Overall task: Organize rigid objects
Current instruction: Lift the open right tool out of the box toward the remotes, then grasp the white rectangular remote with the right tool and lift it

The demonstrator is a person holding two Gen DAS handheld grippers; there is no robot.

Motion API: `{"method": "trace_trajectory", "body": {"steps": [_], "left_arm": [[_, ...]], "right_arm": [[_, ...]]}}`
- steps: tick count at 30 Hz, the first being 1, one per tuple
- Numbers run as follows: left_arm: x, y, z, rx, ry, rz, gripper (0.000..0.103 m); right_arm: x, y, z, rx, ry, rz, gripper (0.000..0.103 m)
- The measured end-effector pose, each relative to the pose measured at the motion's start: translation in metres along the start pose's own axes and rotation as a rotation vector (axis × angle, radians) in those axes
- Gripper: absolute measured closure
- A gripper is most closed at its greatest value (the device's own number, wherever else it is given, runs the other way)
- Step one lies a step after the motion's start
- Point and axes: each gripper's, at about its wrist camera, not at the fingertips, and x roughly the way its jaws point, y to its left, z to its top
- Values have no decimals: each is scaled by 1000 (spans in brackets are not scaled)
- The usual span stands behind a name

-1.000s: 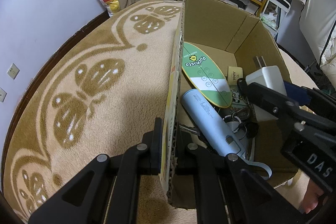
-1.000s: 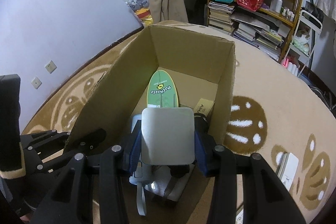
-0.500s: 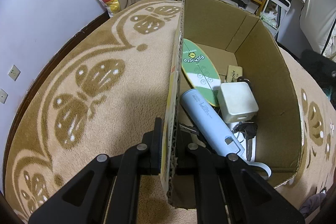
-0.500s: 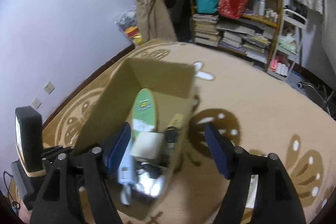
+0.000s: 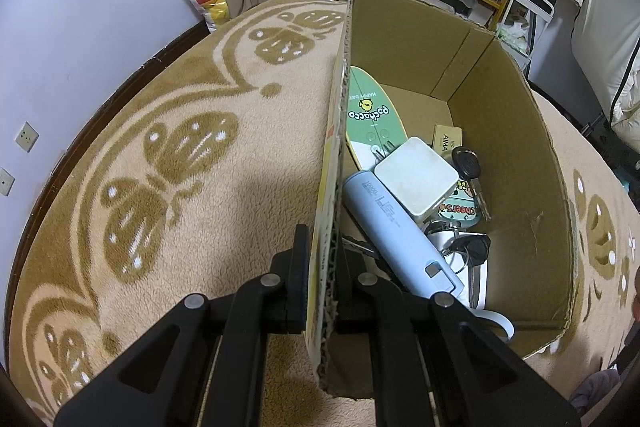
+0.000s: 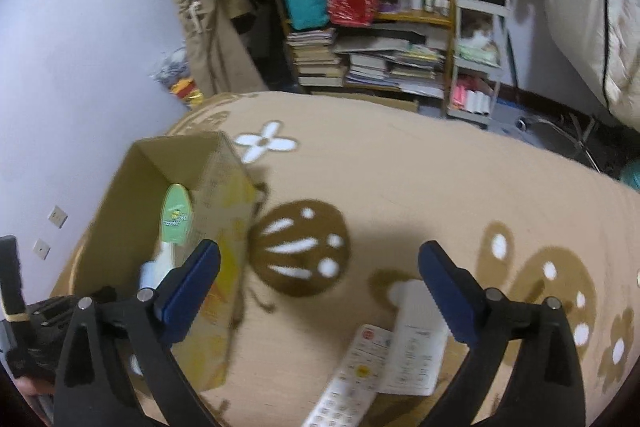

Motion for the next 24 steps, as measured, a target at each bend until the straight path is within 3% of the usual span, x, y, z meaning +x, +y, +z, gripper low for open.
{"method": "trace_trajectory", "body": {"steps": [7, 22, 24], "left_arm": [[1, 1, 0, 3, 1, 2, 94], [2, 0, 0, 5, 2, 4, 94], [2, 0, 0, 6, 2, 5, 94]], "right_arm": [[20, -37, -14, 45, 67, -76, 0], [53, -90, -47, 201, 186, -81, 0], [57, -93, -52, 233, 202, -50, 14]]}}
